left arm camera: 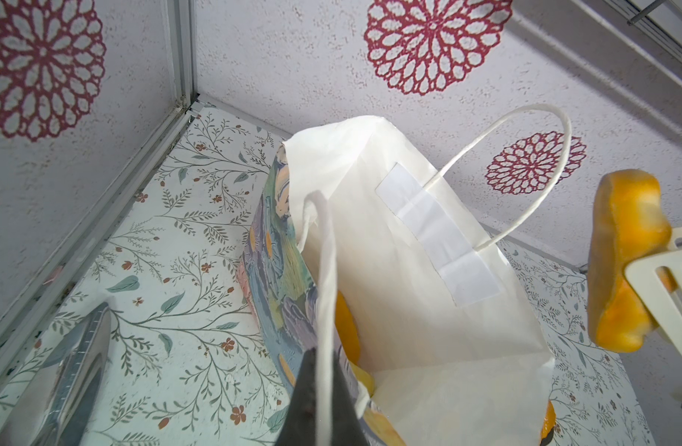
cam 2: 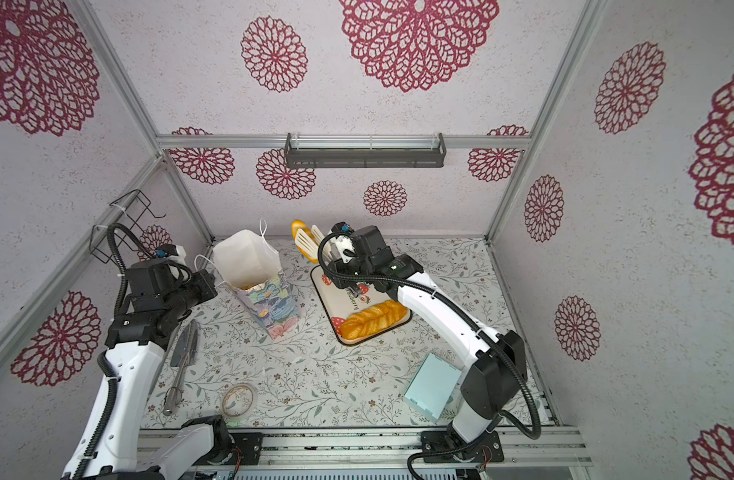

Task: Place the fake bread into the paper bag
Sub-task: 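Carry the striped roll in the tongs toward the paper bag mouth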

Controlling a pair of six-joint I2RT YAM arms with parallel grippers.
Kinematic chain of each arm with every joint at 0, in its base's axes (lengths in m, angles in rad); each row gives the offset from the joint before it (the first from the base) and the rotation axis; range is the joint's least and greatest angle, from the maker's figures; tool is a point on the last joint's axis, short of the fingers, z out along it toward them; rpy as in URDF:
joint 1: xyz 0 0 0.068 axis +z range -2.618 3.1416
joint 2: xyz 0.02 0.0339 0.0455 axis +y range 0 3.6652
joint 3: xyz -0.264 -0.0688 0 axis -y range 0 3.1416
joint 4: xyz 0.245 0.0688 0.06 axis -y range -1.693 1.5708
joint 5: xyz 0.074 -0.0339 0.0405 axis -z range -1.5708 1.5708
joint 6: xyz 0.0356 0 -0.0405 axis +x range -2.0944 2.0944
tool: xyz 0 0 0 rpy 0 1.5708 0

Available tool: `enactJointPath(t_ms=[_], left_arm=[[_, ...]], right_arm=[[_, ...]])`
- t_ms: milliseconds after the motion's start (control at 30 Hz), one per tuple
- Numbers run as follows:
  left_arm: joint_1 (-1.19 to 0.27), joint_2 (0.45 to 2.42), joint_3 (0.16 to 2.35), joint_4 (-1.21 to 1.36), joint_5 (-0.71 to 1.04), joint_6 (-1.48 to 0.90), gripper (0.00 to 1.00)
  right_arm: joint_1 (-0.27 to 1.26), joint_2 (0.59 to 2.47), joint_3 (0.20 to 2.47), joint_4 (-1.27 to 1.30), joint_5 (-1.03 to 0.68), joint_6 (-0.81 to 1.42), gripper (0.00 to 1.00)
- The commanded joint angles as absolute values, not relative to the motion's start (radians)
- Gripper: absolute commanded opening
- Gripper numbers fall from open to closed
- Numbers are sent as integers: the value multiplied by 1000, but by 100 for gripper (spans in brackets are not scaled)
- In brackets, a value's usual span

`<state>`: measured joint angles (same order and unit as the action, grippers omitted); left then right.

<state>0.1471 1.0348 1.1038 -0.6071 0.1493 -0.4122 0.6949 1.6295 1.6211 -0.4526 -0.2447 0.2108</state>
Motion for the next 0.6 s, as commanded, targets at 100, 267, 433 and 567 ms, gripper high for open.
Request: enactJointPath(t_ms=[100, 267, 433, 567], left_arm=[[154, 1041, 1095, -594, 161, -417, 1], [155, 1042, 1094, -594, 164, -419, 1], [154, 1045, 1095, -594, 167, -418, 0], [155, 1046, 1097, -594, 169, -418, 0]], right_arm=[[701, 1553, 1600, -310, -315, 235, 40], [708, 1541, 1585, -272, -353, 245, 40], [730, 1543, 1592, -250, -375, 239, 40], [745, 1556, 1613, -248, -385, 234, 40]])
